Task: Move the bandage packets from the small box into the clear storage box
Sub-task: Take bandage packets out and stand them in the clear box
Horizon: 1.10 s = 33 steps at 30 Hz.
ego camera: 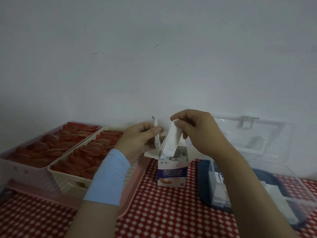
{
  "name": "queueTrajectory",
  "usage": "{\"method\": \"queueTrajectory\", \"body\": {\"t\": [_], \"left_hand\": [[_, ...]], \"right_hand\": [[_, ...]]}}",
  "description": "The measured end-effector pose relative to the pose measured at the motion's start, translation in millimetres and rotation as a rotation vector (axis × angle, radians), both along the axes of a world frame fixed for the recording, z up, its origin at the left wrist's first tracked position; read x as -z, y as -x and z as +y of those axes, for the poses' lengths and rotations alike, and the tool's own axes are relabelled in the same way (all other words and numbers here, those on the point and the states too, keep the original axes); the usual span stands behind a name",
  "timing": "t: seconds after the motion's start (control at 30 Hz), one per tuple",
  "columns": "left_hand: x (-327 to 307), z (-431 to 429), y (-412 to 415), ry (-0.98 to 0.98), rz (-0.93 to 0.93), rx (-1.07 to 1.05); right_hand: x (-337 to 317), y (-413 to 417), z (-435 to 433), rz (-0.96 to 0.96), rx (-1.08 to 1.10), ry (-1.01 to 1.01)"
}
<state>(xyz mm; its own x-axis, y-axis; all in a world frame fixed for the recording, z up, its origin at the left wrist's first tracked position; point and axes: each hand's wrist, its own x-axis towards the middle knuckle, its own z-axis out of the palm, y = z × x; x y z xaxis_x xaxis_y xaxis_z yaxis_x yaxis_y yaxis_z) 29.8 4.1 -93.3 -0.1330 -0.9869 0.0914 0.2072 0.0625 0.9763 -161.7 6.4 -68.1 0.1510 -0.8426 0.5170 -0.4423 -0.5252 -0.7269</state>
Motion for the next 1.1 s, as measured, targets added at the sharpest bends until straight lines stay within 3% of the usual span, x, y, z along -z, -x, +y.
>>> {"method": "queueTrajectory", "body": {"t": [0.17,0.33,0.5,0.67,0.77,0.87,1.1], "left_hand": [[-2,7,9,-0.059,0.091,0.278],[2,8,20,-0.11,0.246,0.32],[6,7,20,-0.125,0.245,0.325],[6,3,18,-0.135,0.29,0.268],[8,1,15,-0.124,0.273,0.268],[9,1,16,-0.119,0.282,0.281],[10,1,16,-0.085,0.287,0.331]], "right_hand": [[0,-9,3,-0.098,-0.042,0.047],[1,-13,7,-0.154,-0.014,0.048],[5,-18,6,-0.142,0.018,0.052],[4,-13,5,0.022,0.165,0.032],[0,-7,12,0.047,-0.017,-0.019],[-3,-5,18,0.215,-0.179,-0.094],[4,-11,16,0.239,-0.162,0.042]]}}
